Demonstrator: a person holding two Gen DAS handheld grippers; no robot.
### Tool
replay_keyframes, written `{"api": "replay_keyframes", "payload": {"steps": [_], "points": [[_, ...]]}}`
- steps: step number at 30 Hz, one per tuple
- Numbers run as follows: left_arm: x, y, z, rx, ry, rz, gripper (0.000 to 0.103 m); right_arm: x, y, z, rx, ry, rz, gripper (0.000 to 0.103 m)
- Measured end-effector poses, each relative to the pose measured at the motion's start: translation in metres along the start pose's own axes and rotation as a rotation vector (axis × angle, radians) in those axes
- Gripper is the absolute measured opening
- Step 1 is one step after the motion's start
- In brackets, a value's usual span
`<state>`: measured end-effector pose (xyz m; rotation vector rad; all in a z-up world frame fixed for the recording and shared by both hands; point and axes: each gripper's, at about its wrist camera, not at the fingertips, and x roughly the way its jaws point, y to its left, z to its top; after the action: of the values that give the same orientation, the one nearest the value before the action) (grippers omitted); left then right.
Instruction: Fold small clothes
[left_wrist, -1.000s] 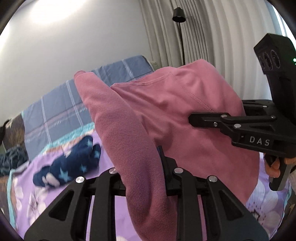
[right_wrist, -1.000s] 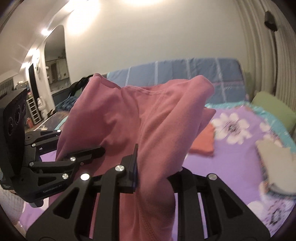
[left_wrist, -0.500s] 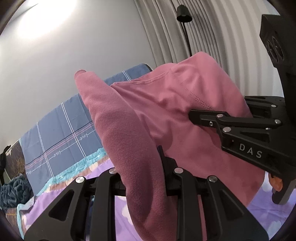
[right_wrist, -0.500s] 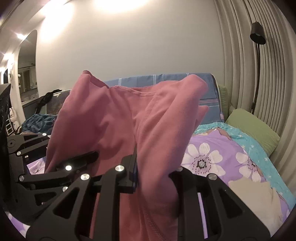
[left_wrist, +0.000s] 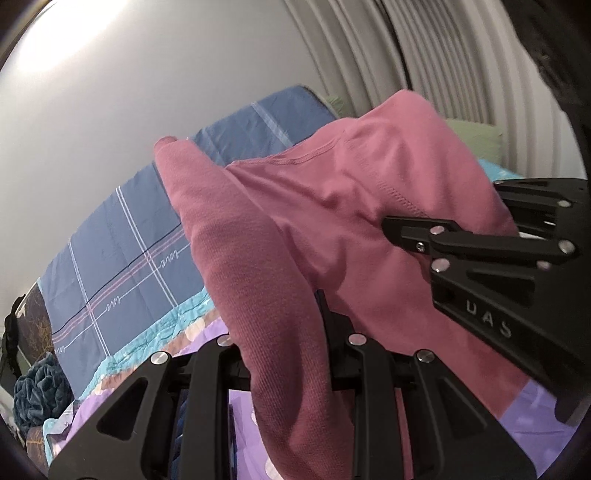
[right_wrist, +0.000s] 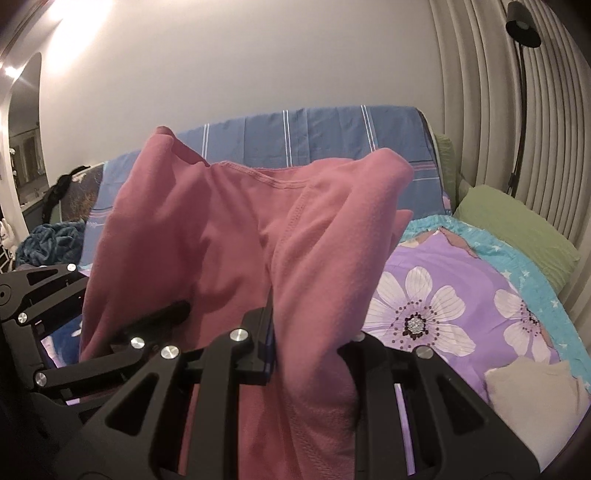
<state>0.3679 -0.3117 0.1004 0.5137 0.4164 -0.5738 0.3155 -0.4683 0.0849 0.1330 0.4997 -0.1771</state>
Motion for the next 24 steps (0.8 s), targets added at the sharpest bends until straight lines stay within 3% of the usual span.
{"api": "replay_keyframes", "payload": {"steps": [3, 7, 9, 11, 12, 15, 18, 20, 24], "points": [[0.025, -0.003, -0.007, 0.001, 0.019, 0.028, 0.026, 0.025, 0.0, -0.006, 0.013, 0.018, -0.01, 0.019], [0.057, -0.002, -0.025, -0.025, 0.041, 0.066, 0.038, 0.053, 0.004, -0.017, 0.001, 0.04, -0.036, 0.02], [0.073, -0.005, -0.035, -0.028, 0.093, 0.084, 0.044, 0.077, 0.003, -0.03, -0.041, 0.102, -0.086, 0.025], [0.085, -0.01, -0.052, -0.002, 0.151, 0.109, 0.047, 0.094, 0.002, -0.046, -0.086, 0.151, -0.179, 0.041], [0.088, -0.011, -0.062, 0.016, 0.165, 0.13, 0.047, 0.1, -0.002, -0.056, -0.092, 0.177, -0.216, 0.045], [0.086, -0.005, -0.076, -0.009, 0.18, 0.101, 0.048, 0.112, -0.013, -0.087, -0.064, 0.32, -0.227, 0.046], [0.074, 0.005, -0.088, -0.047, 0.18, 0.064, 0.054, 0.103, -0.02, -0.105, -0.03, 0.339, -0.234, 0.047], [0.074, 0.001, -0.097, -0.052, 0.196, 0.052, 0.054, 0.094, -0.021, -0.106, -0.012, 0.34, -0.265, 0.057], [0.061, -0.004, -0.107, -0.042, 0.205, 0.035, 0.054, 0.06, -0.012, -0.104, -0.03, 0.303, -0.304, 0.057]]}}
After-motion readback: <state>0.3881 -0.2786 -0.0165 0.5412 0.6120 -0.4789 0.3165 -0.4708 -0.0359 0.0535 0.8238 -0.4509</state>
